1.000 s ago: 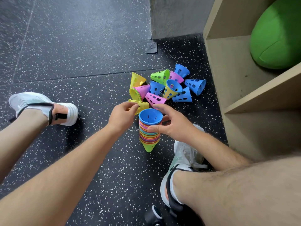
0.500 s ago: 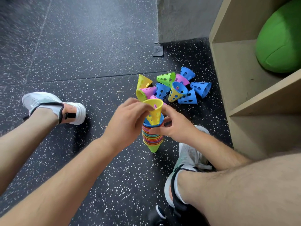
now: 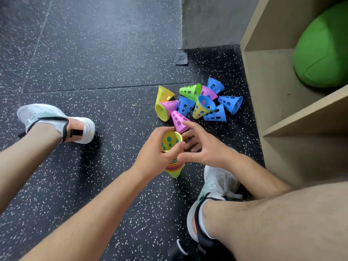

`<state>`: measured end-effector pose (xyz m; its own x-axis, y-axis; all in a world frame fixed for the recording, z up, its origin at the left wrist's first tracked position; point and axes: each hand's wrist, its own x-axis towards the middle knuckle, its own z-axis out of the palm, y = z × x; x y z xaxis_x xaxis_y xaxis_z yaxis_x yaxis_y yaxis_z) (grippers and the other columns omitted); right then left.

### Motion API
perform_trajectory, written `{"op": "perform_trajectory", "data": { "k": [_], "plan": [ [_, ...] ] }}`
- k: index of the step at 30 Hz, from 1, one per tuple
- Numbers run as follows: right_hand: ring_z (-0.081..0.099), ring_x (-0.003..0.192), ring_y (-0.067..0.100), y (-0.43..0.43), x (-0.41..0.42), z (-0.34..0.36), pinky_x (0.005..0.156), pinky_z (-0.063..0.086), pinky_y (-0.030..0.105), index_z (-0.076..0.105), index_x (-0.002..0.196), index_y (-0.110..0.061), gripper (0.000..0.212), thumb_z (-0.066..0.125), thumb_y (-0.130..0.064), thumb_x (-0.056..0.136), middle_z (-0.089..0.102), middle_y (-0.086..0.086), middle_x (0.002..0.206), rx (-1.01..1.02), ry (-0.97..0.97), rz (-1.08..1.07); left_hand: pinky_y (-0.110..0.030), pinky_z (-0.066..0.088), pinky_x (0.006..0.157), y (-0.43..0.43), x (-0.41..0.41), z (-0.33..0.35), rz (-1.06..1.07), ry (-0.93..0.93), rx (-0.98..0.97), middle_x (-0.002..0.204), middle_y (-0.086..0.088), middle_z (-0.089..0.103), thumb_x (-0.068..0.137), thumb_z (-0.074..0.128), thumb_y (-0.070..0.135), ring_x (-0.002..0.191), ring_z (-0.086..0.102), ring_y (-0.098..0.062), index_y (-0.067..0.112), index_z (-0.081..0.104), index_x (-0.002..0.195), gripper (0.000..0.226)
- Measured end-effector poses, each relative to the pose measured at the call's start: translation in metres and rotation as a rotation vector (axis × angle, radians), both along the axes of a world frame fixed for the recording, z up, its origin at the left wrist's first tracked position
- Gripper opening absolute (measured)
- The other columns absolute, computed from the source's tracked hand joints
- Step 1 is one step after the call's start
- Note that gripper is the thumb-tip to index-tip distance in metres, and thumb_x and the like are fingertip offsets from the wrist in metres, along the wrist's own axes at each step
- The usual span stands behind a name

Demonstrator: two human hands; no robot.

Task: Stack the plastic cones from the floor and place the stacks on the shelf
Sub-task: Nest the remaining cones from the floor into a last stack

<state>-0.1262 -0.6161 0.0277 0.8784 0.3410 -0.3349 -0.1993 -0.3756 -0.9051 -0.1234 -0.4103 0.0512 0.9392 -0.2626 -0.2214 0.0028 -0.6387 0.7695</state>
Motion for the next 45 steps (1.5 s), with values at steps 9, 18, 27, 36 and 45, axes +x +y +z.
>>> {"op": "perform_trajectory", "data": {
  "k": [9,18,27,36,45],
  "plan": [
    [0.058,0.116,0.012,0.004,0.026,-0.02,0.099,0.048,0.038,0.038,0.146,-0.045,0.05,0.035,-0.063,0.1,0.06,-0.013,0.129,-0.377,-0.028,-0.097,-0.002,0.04,0.09,0.016,0.007,-0.007,0.122,0.133,-0.099,0.138,0.011,0.046,0.089,0.076,0.048,0.121,0.047,0.015,0.025,0.044,0.146,0.069],
    [0.057,0.068,0.003,0.005,0.019,-0.004,0.069,0.054,0.035,0.07,0.107,-0.025,0.012,0.066,-0.027,0.096,0.063,-0.017,0.076,-0.284,-0.362,-0.395,-0.007,0.041,0.098,0.006,0.003,-0.015,0.16,0.117,-0.186,0.138,0.006,0.051,0.086,0.083,0.041,0.125,0.051,0.003,0.027,0.04,0.148,0.076],
    [0.064,0.096,0.026,-0.011,0.023,0.04,0.089,0.051,0.042,0.075,0.109,-0.01,0.016,0.068,-0.006,0.096,0.072,0.001,0.103,-0.219,-0.879,-0.198,-0.027,0.045,0.108,-0.011,0.003,-0.014,0.19,0.123,-0.253,0.133,0.007,0.052,0.081,0.088,0.036,0.122,0.055,-0.003,0.025,0.031,0.152,0.091],
    [0.062,0.105,0.01,-0.001,-0.001,0.031,0.094,0.049,0.025,0.078,0.097,-0.015,0.009,0.072,-0.016,0.09,0.064,-0.001,0.108,-0.137,-0.601,-0.058,-0.015,0.051,0.093,-0.008,0.004,-0.011,0.151,0.141,-0.303,0.126,0.007,0.055,0.07,0.09,0.046,0.106,0.063,0.004,0.029,0.03,0.152,0.103],
    [0.058,0.113,0.007,-0.014,0.012,0.005,0.097,0.051,0.034,0.07,0.117,-0.023,0.023,0.059,-0.029,0.098,0.057,-0.009,0.125,-0.277,-0.402,-0.254,0.001,0.037,0.086,-0.01,-0.002,-0.015,0.153,0.087,-0.19,0.13,0.007,0.052,0.083,0.086,0.034,0.115,0.05,0.012,0.021,0.052,0.139,0.067]
  ]
}}
